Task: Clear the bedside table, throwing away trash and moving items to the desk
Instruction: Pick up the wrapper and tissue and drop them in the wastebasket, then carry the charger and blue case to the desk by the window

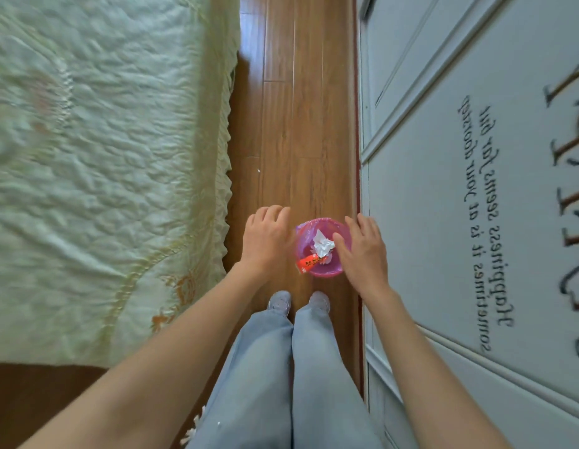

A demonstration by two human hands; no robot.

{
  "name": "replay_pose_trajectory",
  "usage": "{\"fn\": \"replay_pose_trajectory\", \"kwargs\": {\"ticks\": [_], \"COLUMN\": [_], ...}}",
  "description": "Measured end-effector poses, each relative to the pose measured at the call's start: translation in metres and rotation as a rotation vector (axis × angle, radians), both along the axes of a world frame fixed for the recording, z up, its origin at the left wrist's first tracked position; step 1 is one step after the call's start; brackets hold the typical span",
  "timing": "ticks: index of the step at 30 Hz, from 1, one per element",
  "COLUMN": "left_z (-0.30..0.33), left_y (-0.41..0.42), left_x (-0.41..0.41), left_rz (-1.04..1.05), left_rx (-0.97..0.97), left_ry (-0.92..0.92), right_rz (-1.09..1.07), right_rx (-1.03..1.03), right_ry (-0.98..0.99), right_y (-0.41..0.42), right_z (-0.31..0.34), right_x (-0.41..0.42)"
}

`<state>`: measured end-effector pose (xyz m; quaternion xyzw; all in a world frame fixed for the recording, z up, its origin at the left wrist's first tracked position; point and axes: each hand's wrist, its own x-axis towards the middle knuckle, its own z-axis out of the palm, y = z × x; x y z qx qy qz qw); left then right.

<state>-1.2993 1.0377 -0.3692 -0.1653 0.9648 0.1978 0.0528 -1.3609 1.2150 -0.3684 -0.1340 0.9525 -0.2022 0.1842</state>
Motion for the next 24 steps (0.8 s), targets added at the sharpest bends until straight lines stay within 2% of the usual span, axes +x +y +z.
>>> {"fn": "replay_pose_trajectory", "kwargs": {"ticks": [5,12,24], "left_z": [0.064,0.110,0.153], "left_y": [-0.013,-0.024,0.019], "left_x": [0.046,0.106,0.216], "left_rz": [0.109,0.279,0.899], "left_rx": [-0.037,-0.106,-0.179], "left_ry": [0.034,0.033,-0.004], "right_rz": [0.064,0.355,1.008], "right_rx": [-0.060,-0.053,-0.048], "right_ry": [0.067,0.136,0.177], "right_y": [-0.018,-0.040,-0.091], "right_z": [0.069,0.100,0.114], "right_x": [0.020,0.024,0.062]}}
